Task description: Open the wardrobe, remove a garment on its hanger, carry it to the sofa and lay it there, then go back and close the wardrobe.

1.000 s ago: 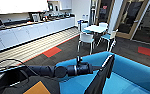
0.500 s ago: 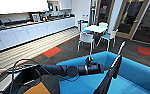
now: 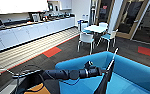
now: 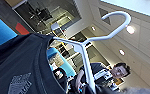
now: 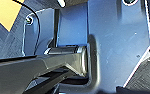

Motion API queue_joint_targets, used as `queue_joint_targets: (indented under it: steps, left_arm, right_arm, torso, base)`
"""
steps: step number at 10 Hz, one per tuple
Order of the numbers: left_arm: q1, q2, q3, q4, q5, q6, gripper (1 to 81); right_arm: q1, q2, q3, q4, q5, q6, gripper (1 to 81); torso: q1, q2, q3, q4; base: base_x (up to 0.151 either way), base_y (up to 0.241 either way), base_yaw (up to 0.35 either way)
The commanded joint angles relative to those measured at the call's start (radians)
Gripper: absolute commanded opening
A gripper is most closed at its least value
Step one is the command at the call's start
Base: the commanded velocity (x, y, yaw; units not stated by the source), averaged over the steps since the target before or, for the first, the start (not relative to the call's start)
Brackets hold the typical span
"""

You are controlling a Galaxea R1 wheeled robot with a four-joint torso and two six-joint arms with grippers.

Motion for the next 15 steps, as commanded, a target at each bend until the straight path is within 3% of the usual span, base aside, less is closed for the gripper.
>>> queue_joint_targets:
  steps: [1, 5, 15]
  left_arm:
    - [-0.15, 0.052, -0.046, 0.064, -0.009, 0.008, 1.0]
    - [-0.141, 0.153, -0.192, 0.067, -0.009, 0.008, 1.0]
    - [-0.104, 0.296, -0.523, 0.136, -0.01, 0.008, 1.0]
  right_arm:
    - [0.017, 0.007, 0.005, 0.005, -0.054, -0.002, 81.1]
    - [0.016, 0.007, 0.005, 0.002, -0.052, -0.004, 81.1]
    - [0.011, 0.006, 0.002, 0.008, -0.037, -0.002, 81.1]
  torso:
    - [0.0, 0.0, 0.0, 0.0]
    - [0.0, 0.0, 0.0, 0.0]
    - [0.0, 0.0, 0.0, 0.0]
  base:
    - [0.0, 0.0, 0.0]
    - [0.0, 0.0, 0.0]
    - [0.0, 0.0, 0.0]
